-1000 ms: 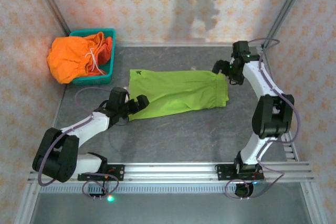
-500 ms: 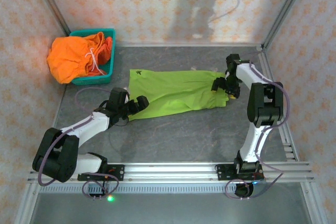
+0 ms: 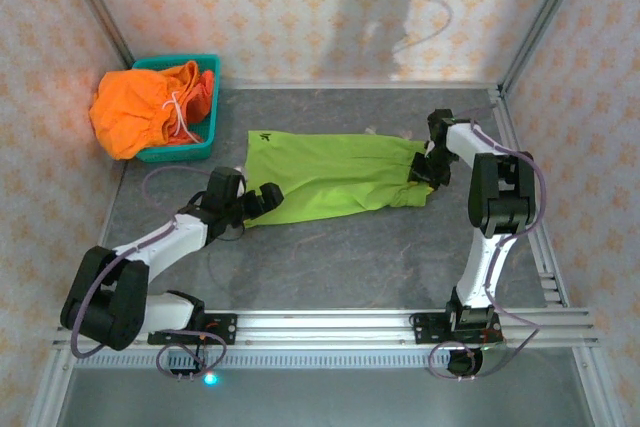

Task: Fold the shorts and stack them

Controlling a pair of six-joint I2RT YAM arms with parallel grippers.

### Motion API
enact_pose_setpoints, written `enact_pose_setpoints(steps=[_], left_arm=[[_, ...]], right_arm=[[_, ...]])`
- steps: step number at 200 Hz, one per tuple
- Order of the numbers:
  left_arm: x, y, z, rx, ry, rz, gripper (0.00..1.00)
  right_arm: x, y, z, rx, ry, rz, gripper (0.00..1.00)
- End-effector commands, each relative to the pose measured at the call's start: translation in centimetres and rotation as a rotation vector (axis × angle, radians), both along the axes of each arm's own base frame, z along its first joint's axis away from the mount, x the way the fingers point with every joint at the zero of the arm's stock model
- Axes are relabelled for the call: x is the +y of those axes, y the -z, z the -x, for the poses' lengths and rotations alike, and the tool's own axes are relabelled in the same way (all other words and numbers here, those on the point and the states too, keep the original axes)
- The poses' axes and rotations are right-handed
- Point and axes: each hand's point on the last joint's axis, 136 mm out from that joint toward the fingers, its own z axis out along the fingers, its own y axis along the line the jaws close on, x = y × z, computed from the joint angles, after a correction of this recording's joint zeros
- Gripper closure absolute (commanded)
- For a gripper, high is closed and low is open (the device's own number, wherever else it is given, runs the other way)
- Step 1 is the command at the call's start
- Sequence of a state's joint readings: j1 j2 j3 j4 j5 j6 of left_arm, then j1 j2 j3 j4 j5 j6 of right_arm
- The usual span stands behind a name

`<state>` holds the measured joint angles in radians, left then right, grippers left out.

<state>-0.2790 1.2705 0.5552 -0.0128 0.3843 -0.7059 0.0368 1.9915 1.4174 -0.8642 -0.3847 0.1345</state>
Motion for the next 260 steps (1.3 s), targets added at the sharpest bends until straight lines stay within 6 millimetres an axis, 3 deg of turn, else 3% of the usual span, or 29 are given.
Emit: enact_pose_setpoints(steps=[1,19,56,99,148,181,200,241,250,260], left_arm=[[0.6,-1.9,-0.8,-0.047,-0.018,-0.020,0.00],[0.8,-2.6,-0.9,-0.062,-0.023,-0.017,0.00],[1.1,-4.4,-1.1,-0.101,-0.030,-0.007,0.00],[1.6,-6.2,-1.4,-0.146,-0.042,-0.001,0.00],[1.9,-6.5,-1.2,-0.154,-0.049,0.001,0.00],[2.0,-6.6,-1.2,-0.156,-0.053,0.002,0.00],[2.0,-6.6,-1.2,-0.157,-0.054,0.005,0.00],[1.5,-7.0,-1.8,-0.167,-0.054,0.040,0.00],[1.3,-7.2,-2.0,-0.168,-0.049,0.051,0.00],[1.0,-7.4,-2.3,-0.167,-0.040,0.060,0.00]], right_arm=[[-1.3,2.2,1.7,0.087,-0.010,0.089,0.79],[-1.8,2.1,1.6,0.084,-0.024,0.128,0.92],[-3.3,0.2,1.1,0.049,-0.100,0.284,0.96],[-3.3,-4.5,0.0,-0.038,-0.158,0.391,0.99],[-3.2,-10.3,-1.1,-0.139,-0.208,0.511,1.00],[-3.9,-13.1,-1.2,-0.172,-0.234,0.594,1.00],[-3.5,-12.7,-0.9,-0.159,-0.240,0.571,0.99],[-0.2,-8.8,0.6,-0.119,-0.215,0.351,0.87],[0.4,-8.0,1.0,-0.111,-0.208,0.308,0.77],[0.1,-7.5,1.3,-0.097,-0.179,0.303,0.53]])
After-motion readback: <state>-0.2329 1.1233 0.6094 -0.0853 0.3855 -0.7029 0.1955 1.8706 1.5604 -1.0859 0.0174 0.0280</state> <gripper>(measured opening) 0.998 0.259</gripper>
